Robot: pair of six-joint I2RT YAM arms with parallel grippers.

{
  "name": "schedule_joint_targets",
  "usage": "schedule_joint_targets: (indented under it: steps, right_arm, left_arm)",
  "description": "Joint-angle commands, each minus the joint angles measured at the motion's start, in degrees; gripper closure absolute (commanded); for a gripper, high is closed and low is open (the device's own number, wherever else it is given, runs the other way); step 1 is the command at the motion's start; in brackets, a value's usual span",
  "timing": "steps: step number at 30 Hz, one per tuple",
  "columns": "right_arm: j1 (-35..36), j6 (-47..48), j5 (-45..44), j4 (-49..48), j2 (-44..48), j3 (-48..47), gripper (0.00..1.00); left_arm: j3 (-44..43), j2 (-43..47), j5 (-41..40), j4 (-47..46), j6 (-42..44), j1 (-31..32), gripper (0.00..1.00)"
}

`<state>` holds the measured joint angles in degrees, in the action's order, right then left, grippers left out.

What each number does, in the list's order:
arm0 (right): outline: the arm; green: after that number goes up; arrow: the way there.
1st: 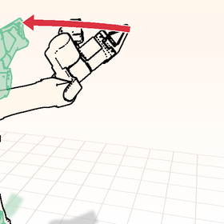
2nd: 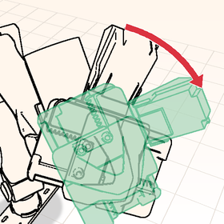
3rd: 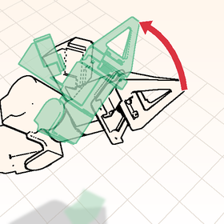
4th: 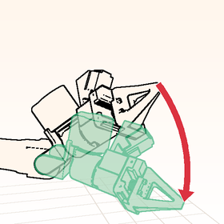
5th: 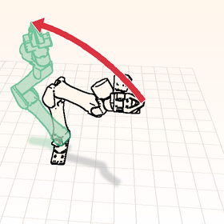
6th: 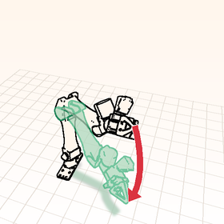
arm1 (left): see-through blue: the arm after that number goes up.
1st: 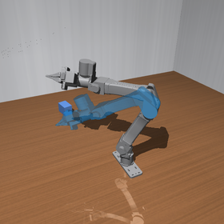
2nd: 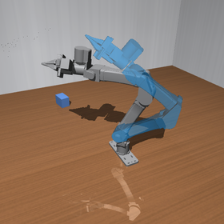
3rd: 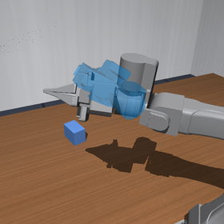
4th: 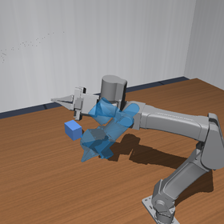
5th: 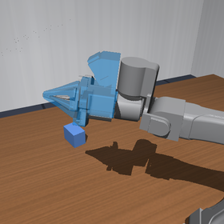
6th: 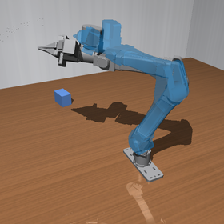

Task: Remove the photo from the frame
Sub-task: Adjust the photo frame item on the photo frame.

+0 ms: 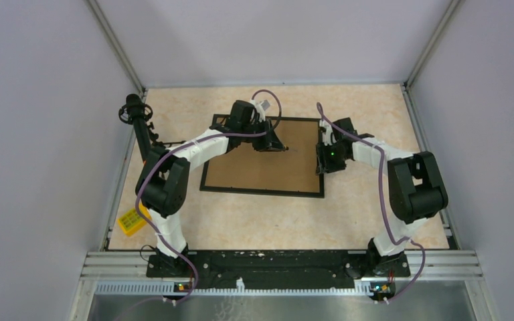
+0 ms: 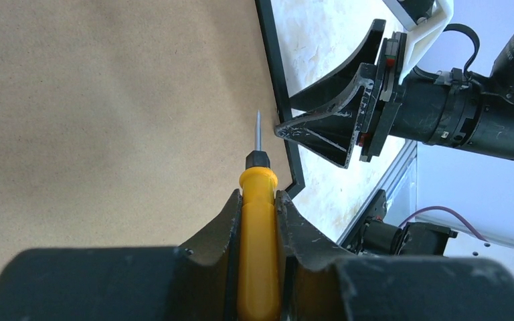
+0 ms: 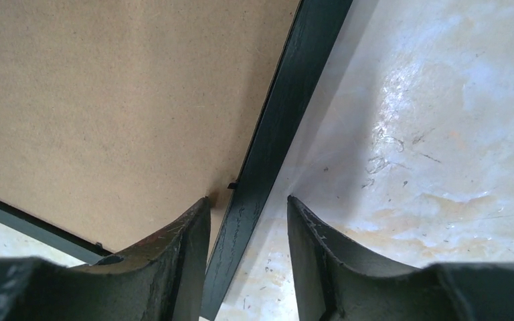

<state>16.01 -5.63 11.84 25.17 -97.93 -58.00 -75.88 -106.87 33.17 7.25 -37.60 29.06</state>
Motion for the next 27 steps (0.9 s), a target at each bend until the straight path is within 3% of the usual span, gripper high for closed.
schedule_joint_targets:
  steps: [1,11,15,18,21,27]
  right_arm:
    - [0.69,-0.99,-0.47,3.95,-1.57,0.7,0.56]
    - [0.6,-2.98,2.19,5.36,-8.39,-4.24,0.61]
    - [-0.17,-2.9,2.57,5.51,-9.34,-4.49,0.67]
    - [-1.23,-2.83,1.98,5.54,-9.47,-4.17,0.77]
    - [-3.2,-2.28,2.28,6.19,-10.32,-4.35,0.98]
    - [-6.58,0.58,10.64,7.23,-10.37,-4.03,1.0]
  left_arm:
    - [0.16,0.48,1.01,-2.73,-0.56,-0.32,1.0]
    - [-0.03,0.0,1.31,-2.69,-0.59,-0.36,1.0]
    - [0.03,-0.18,1.54,-2.76,-0.73,-0.41,1.0]
    - [0.04,-0.19,1.63,-2.75,-0.72,-0.49,1.0]
    - [0.15,-0.14,1.77,-2.72,-0.76,-0.59,1.0]
    - [0.8,-0.16,1.96,-3.1,-0.75,-0.68,1.0]
